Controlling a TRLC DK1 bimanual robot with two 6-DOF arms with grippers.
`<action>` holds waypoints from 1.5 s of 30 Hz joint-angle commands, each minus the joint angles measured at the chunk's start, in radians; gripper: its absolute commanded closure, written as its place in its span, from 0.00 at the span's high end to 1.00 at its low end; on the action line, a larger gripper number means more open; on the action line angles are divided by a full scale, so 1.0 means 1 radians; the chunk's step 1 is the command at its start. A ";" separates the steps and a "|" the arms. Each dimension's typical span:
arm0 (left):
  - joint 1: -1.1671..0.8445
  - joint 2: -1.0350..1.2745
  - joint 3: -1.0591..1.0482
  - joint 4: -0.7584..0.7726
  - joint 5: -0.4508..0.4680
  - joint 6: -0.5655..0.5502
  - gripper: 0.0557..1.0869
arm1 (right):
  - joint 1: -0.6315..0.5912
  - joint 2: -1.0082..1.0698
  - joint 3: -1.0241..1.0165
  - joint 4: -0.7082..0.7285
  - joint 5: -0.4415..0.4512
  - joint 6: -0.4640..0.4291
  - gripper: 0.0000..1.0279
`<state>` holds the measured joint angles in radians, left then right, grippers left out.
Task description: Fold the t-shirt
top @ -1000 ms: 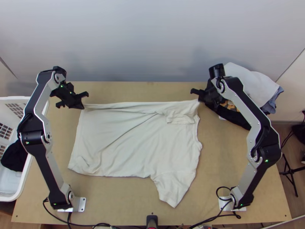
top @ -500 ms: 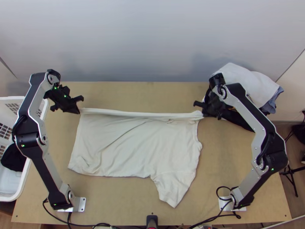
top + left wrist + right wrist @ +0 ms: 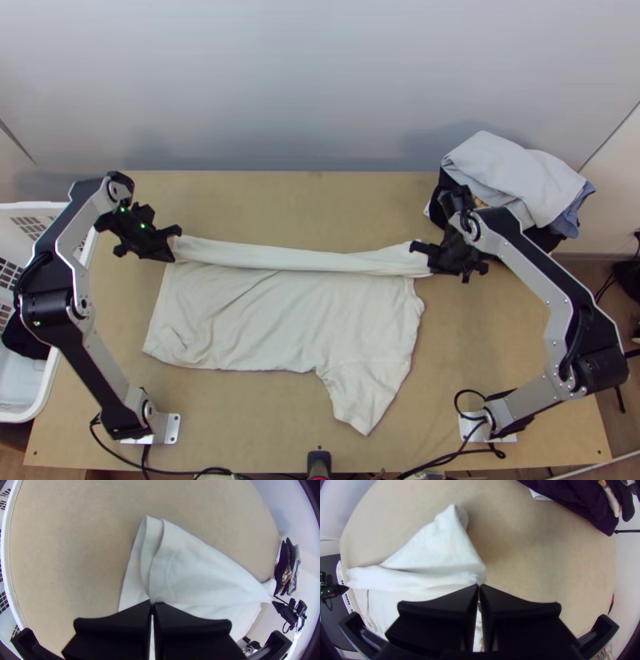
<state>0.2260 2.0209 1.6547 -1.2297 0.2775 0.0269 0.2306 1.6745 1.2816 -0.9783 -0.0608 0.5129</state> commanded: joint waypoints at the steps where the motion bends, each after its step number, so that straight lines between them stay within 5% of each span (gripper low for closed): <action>1: 0.009 -0.036 -0.111 0.090 -0.012 0.001 0.29 | 0.013 -0.030 -0.111 0.044 -0.002 0.015 0.65; 2: 0.010 -0.039 -0.111 0.079 -0.020 0.005 0.62 | 0.013 -0.032 -0.123 0.035 -0.002 0.024 0.91; 3: 0.012 -0.042 -0.111 0.064 -0.024 0.013 0.94 | 0.013 -0.032 -0.131 0.030 -0.002 0.026 0.97; 4: 0.013 -0.047 -0.107 0.061 -0.035 0.022 0.96 | 0.010 -0.032 -0.130 0.021 -0.002 0.026 0.97; 9: 0.056 -0.100 -0.108 0.076 -0.043 0.021 0.96 | 0.027 -0.147 -0.156 -0.042 -0.002 0.018 0.97; 14: 0.084 -0.191 -0.134 0.078 -0.032 0.056 0.96 | 0.125 -0.398 -0.255 -0.077 -0.001 0.113 0.96; 21: 0.078 -0.318 -0.217 0.065 -0.055 0.136 0.96 | 0.470 -0.596 -0.496 -0.163 -0.004 0.309 0.96; 29: 0.069 -0.387 -0.273 0.044 -0.101 0.145 0.96 | 0.536 -0.529 -0.637 -0.010 -0.201 0.194 0.68; 41: 0.056 -0.490 -0.334 -0.091 -0.219 0.254 0.96 | 0.547 -0.386 -0.645 0.105 -0.301 0.104 0.67; 45: 0.058 -0.541 -0.394 -0.093 -0.225 0.317 0.96 | 0.549 -0.387 -0.645 0.162 -0.303 0.091 0.40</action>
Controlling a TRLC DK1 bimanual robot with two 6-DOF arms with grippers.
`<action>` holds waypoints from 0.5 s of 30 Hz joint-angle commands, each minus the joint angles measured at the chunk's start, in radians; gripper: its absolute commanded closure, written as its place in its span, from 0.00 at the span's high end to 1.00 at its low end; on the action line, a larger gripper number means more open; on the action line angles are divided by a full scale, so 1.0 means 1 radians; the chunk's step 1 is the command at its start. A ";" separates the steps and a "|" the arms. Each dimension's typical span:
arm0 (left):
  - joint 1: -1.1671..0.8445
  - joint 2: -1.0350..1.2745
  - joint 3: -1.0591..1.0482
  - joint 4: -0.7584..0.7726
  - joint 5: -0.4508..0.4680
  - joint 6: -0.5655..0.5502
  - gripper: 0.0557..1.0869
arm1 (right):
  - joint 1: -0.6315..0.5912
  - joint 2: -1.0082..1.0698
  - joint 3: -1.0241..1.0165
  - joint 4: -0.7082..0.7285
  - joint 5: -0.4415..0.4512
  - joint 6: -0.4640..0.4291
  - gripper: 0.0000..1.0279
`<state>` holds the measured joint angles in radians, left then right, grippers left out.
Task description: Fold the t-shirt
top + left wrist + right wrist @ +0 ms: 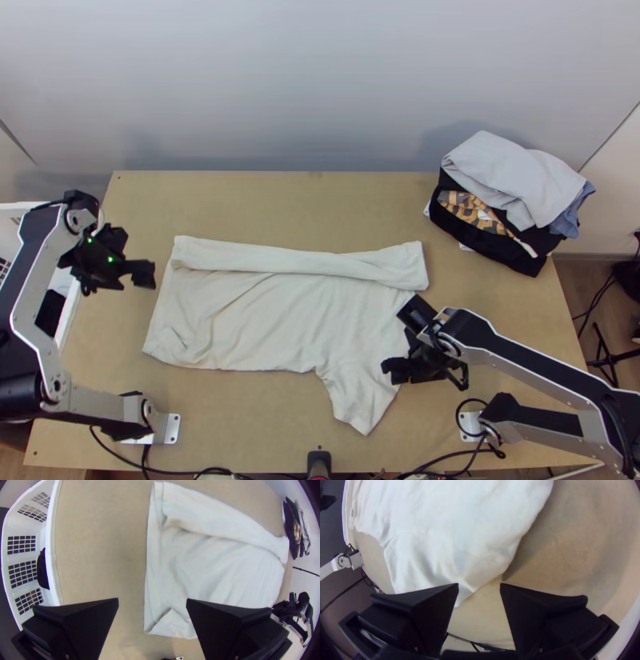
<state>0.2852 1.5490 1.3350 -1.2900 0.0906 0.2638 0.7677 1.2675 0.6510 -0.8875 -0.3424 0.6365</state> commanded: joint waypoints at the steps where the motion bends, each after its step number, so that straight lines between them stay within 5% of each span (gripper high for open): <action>1: -0.001 -0.075 -0.083 -0.032 -0.038 0.083 0.96 | 0.012 0.021 -0.014 0.074 -0.021 -0.032 0.40; 5: 0.006 -0.101 -0.115 -0.015 -0.038 0.094 0.96 | 0.015 0.024 -0.021 0.093 -0.020 -0.043 0.40; 13: -0.017 -0.142 -0.194 -0.089 -0.089 0.206 0.95 | 0.019 0.012 -0.028 0.122 0.010 -0.074 0.03; 15: -0.061 -0.152 -0.254 -0.104 -0.155 0.229 0.95 | 0.021 0.007 -0.033 0.128 0.016 -0.080 0.03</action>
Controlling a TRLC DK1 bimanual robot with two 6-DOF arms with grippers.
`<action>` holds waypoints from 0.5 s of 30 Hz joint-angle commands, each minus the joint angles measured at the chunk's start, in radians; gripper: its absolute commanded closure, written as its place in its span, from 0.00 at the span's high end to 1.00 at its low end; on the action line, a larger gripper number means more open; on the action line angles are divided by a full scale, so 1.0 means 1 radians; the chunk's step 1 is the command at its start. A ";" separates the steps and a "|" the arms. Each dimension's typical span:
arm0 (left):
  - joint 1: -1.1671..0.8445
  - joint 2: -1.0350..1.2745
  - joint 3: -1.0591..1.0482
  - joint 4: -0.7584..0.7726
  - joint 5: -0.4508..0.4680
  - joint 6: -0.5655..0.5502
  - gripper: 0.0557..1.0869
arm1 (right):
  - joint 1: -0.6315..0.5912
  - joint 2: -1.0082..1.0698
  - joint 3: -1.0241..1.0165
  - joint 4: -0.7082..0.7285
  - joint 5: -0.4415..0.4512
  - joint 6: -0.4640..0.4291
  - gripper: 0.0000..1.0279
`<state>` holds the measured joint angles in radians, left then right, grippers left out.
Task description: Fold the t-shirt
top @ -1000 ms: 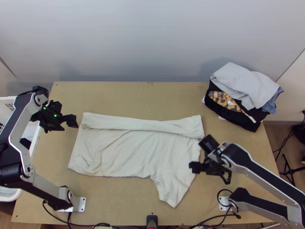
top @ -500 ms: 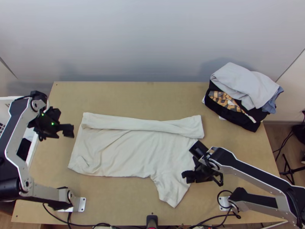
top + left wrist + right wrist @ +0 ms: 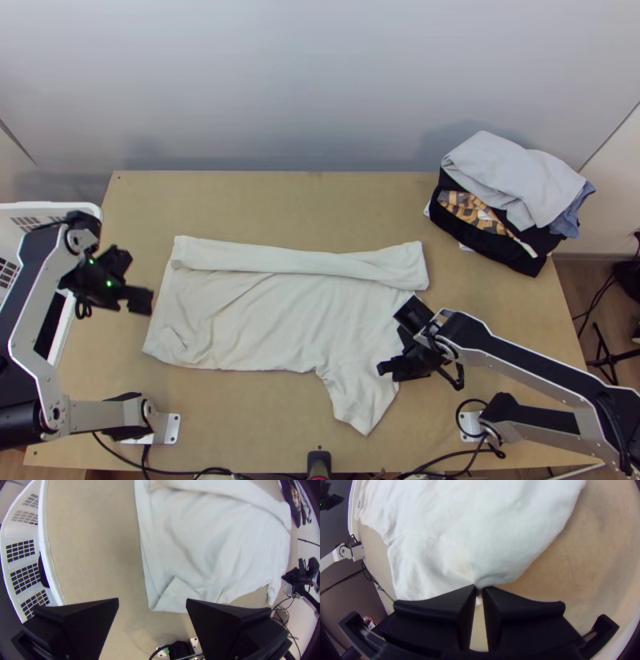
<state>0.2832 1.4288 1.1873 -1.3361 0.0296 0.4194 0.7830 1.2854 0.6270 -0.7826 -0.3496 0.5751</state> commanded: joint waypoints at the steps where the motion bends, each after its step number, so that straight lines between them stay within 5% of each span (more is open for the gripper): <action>1: -0.082 -0.041 -0.135 -0.057 -0.117 0.088 0.95 | 0.005 -0.011 -0.010 0.023 0.024 -0.021 0.03; 15: -0.176 -0.059 -0.357 0.163 -0.188 0.203 0.94 | 0.005 -0.035 -0.015 0.023 0.034 -0.021 0.03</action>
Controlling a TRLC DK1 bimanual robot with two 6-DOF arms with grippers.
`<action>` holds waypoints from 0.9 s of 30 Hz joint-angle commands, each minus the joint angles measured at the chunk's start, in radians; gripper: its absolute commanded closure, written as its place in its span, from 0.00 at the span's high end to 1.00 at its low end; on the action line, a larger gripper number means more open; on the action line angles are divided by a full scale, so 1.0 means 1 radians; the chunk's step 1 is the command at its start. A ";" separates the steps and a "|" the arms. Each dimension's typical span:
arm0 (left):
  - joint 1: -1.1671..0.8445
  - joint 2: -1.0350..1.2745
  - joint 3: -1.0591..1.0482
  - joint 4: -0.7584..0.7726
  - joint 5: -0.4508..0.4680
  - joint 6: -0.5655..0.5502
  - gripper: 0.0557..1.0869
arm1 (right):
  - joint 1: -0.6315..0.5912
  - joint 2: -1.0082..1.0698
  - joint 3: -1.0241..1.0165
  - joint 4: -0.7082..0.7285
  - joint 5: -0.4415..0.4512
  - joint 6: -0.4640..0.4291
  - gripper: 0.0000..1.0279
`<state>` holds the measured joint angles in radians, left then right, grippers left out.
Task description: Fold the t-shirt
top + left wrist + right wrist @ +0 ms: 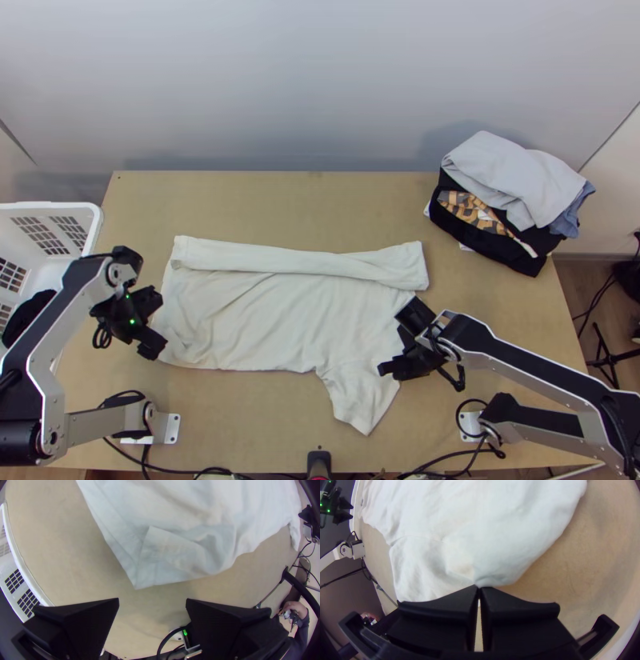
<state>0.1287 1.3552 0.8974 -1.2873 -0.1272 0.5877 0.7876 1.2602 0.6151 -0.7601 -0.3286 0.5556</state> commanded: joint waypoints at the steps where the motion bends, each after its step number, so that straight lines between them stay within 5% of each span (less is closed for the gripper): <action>1: -0.015 0.024 -0.061 0.132 -0.031 0.038 0.94 | 0.001 -0.010 -0.003 0.001 0.016 -0.002 0.03; 12: -0.004 0.137 0.040 0.184 -0.023 0.027 0.92 | 0.002 -0.008 -0.008 0.007 0.020 -0.002 0.03; 17: -0.023 0.133 0.028 0.167 -0.002 0.024 0.80 | 0.002 -0.010 -0.011 0.007 0.022 0.000 0.03; 22: -0.043 0.130 -0.011 0.161 0.020 0.006 0.80 | 0.004 -0.010 -0.011 0.007 0.022 0.001 0.03; 25: -0.051 0.128 -0.017 0.161 0.041 0.004 0.65 | 0.007 -0.010 -0.011 0.007 0.022 0.004 0.03; 27: -0.049 0.131 -0.017 0.164 0.047 0.003 0.64 | 0.012 -0.010 -0.011 0.007 0.022 0.004 0.03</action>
<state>0.0914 1.4807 0.8944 -1.1236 -0.1101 0.6014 0.7918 1.2507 0.6048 -0.7528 -0.3065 0.5564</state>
